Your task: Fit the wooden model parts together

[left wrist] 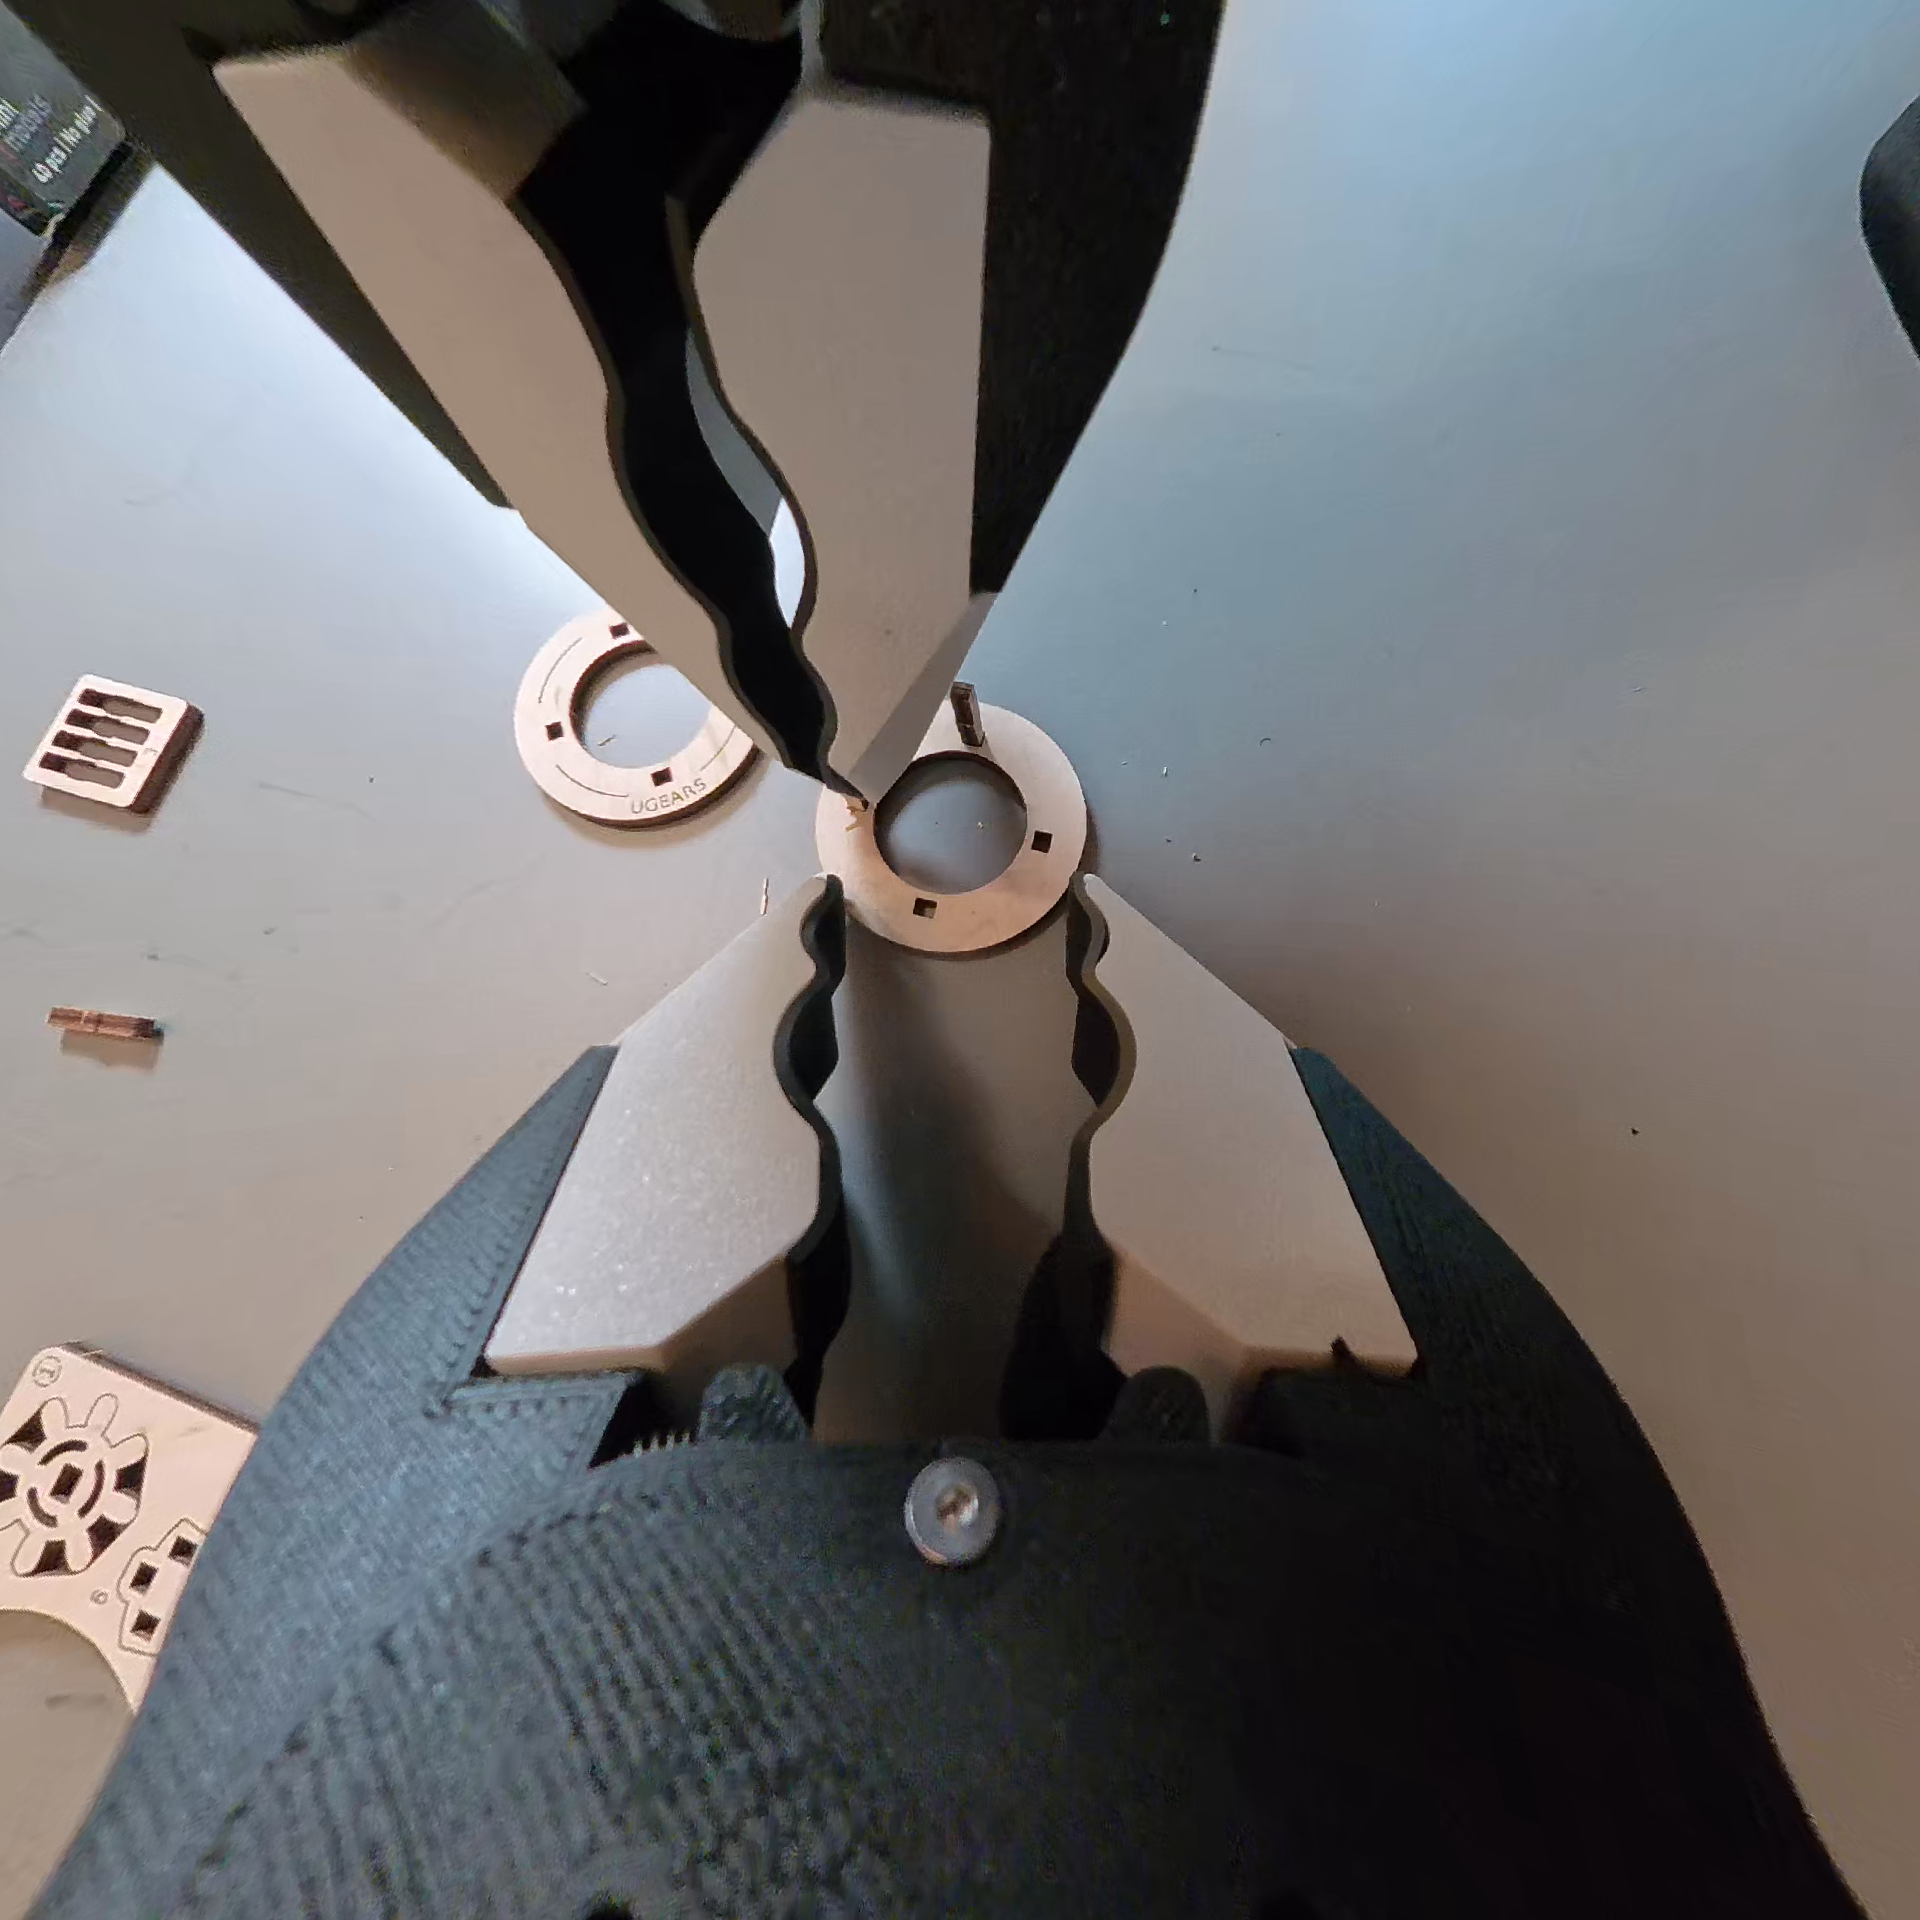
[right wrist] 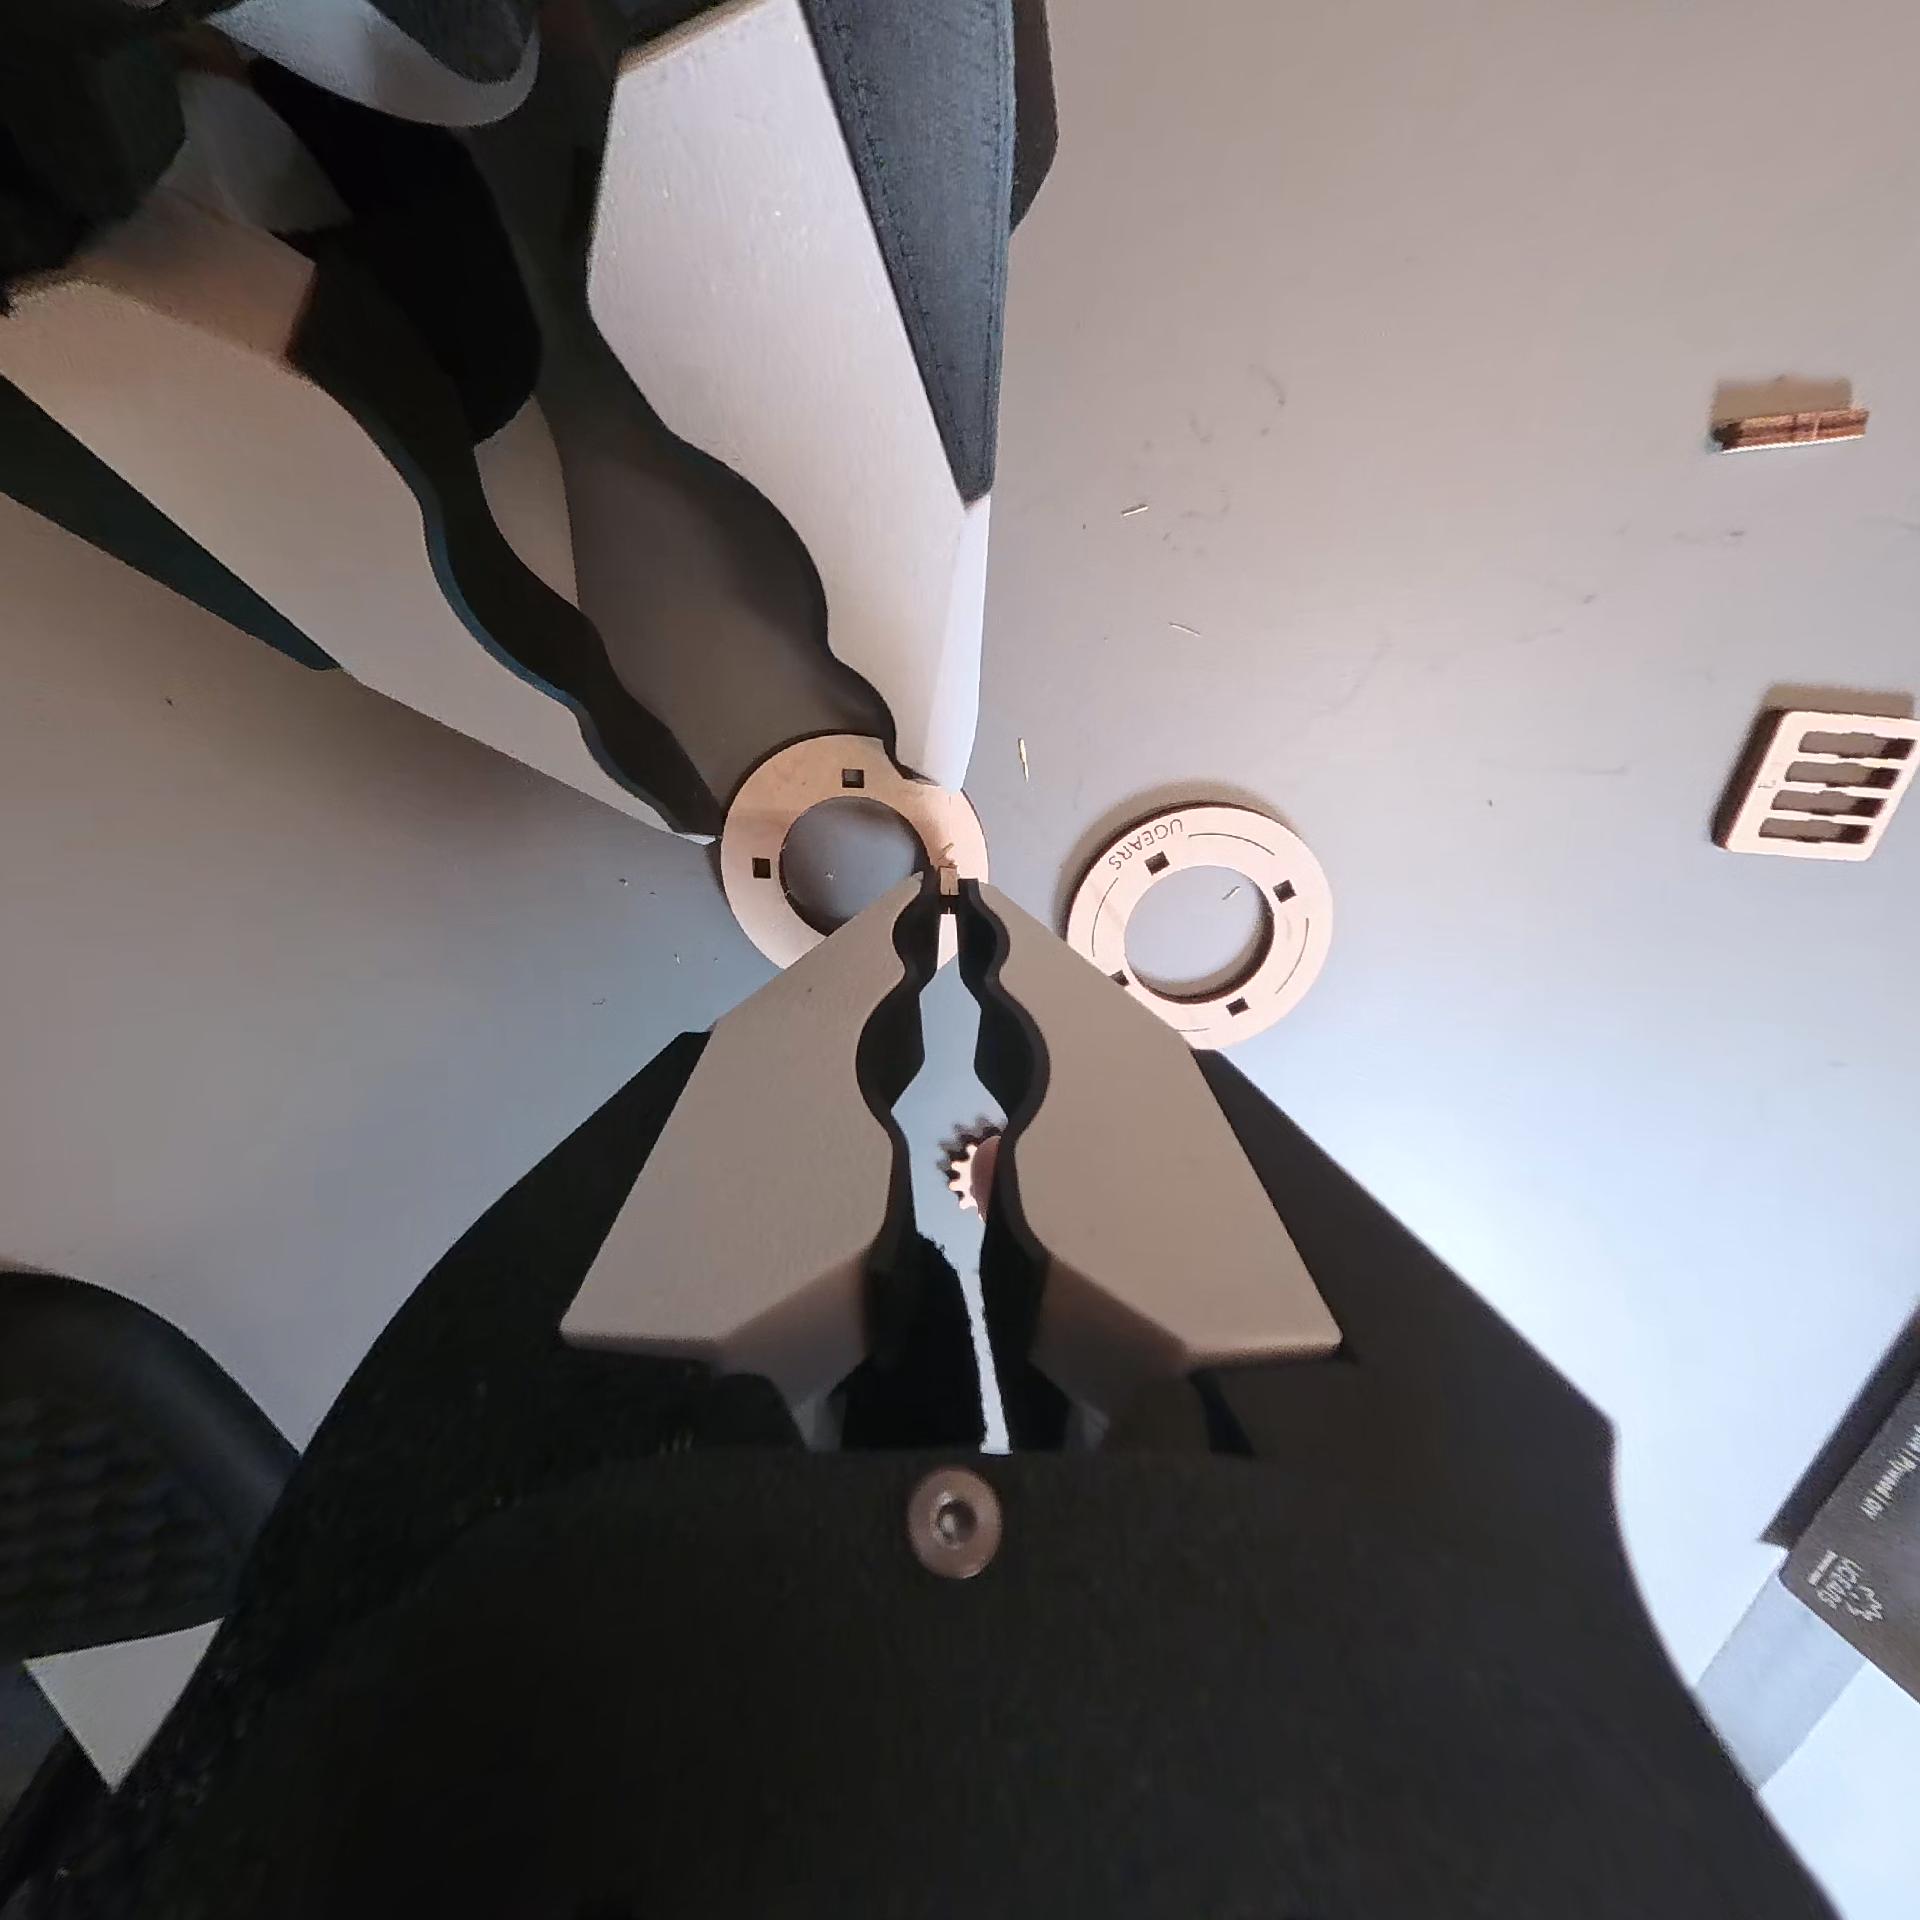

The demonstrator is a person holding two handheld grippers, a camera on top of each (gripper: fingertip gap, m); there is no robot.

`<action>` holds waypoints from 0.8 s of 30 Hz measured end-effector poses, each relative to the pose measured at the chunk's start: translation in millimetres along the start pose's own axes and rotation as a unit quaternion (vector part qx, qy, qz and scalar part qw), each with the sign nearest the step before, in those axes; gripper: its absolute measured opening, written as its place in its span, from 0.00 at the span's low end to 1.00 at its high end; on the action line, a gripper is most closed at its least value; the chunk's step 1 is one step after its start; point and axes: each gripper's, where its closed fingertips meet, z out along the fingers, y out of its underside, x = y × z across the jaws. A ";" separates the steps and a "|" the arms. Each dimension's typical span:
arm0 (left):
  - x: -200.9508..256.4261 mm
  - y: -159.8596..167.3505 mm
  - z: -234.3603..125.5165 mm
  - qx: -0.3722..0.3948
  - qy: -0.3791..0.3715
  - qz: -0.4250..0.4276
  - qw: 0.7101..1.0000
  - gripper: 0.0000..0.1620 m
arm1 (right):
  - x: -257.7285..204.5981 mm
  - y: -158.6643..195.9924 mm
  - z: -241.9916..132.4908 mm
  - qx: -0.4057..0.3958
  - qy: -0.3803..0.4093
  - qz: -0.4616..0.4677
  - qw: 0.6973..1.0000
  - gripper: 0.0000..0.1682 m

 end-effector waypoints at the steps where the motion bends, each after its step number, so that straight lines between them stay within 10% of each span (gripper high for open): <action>1: 0.1 0.0 0.0 0.000 0.000 0.000 1.000 0.26 | -0.1 0.3 0.0 0.001 0.002 0.001 1.000 0.00; 24: 0.1 -0.1 0.5 -0.003 0.002 0.000 1.000 0.26 | 3.2 -1.7 -18.8 0.077 0.011 0.006 0.997 0.09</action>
